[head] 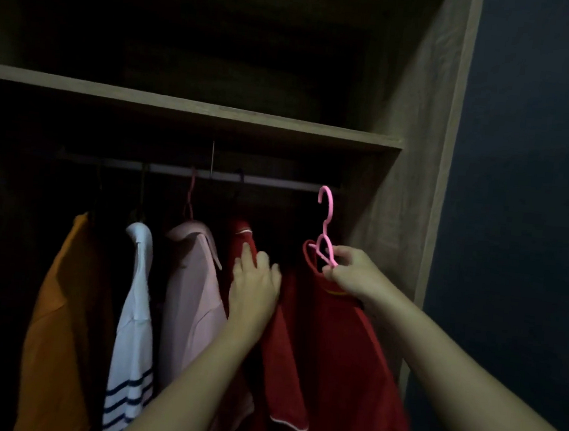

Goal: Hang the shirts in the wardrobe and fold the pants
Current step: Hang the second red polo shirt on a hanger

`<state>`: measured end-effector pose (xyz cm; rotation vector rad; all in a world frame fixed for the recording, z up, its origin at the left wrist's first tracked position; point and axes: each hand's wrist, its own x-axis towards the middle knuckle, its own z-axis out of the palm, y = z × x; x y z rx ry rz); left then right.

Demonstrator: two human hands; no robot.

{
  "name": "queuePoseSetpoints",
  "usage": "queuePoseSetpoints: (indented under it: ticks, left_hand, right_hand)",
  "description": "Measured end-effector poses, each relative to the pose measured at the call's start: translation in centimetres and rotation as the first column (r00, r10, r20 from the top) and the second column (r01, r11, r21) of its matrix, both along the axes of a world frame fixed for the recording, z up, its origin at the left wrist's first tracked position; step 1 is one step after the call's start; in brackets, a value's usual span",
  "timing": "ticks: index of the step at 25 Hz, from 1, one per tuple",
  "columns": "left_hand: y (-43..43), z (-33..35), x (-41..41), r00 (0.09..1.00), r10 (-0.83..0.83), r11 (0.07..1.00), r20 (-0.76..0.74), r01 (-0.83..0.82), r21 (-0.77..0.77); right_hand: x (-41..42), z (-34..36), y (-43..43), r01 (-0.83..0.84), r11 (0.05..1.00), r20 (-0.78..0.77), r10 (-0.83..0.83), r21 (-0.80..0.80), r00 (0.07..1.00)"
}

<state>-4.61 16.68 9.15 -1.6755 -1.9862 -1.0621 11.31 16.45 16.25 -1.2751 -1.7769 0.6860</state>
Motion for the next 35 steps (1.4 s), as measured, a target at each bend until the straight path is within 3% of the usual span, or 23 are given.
queuePoseSetpoints:
  ticks: [2, 6, 11, 21, 24, 26, 28, 29, 31, 35]
  left_hand:
    - [0.1, -0.3, -0.3, 0.991, -0.062, 0.992, 0.115, 0.048, 0.119]
    - [0.3, 0.0, 0.3, 0.979, -0.089, 0.995, 0.186, 0.081, 0.051]
    - [0.6, 0.6, 0.7, 0.966, -0.172, 0.983, 0.195, 0.155, 0.099]
    - [1.1, 1.3, 1.0, 0.958, -0.207, 0.971, 0.198, 0.177, 0.159]
    - [0.8, 1.0, 0.7, 0.934, -0.263, 0.959, 0.242, 0.225, 0.175]
    - [-0.5, 0.8, 0.0, 0.882, -0.345, 0.929, 0.320, 0.272, 0.251]
    - [-2.7, 0.6, -1.5, 0.849, -0.384, 0.899, 0.363, 0.254, 0.356]
    - [-4.0, 0.5, -2.3, 0.849, -0.378, 0.892, 0.369, 0.226, 0.392]
    - [-6.7, -0.2, -4.2, 0.863, -0.334, 0.883, 0.379, 0.146, 0.446]
    - [-14.3, -4.9, -7.8, 0.896, -0.120, 0.932, 0.427, -0.046, 0.358]
  right_hand:
    - [-0.9, 1.0, 2.2, 0.074, 0.990, 0.231, -0.100, 0.120, 0.968]
    - [-4.3, 3.3, 5.5, 0.090, 0.958, 0.462, -0.212, 0.273, 0.861]
    - [-6.8, 5.7, 9.4, 0.044, 0.920, 0.596, -0.288, 0.389, 0.749]
    - [-9.9, 3.2, 14.8, -0.015, 0.964, 0.726, -0.189, 0.265, 0.661]
    - [-9.5, 4.1, 14.1, -0.004, 0.954, 0.651, -0.201, 0.299, 0.732]
    - [-9.3, 4.7, 12.8, 0.004, 0.894, 0.423, -0.215, 0.448, 0.880]
    - [-9.1, 3.8, 9.7, 0.023, 0.761, 0.103, -0.117, 0.648, 0.988]
    - [-8.9, 3.0, 7.9, 0.024, 0.693, -0.010, -0.025, 0.721, 1.000]
    - [-9.0, 0.5, 3.9, -0.017, 0.629, -0.095, 0.144, 0.777, 0.985]
    - [-11.2, -8.9, -4.3, -0.139, 0.654, -0.071, 0.284, 0.744, 0.956]
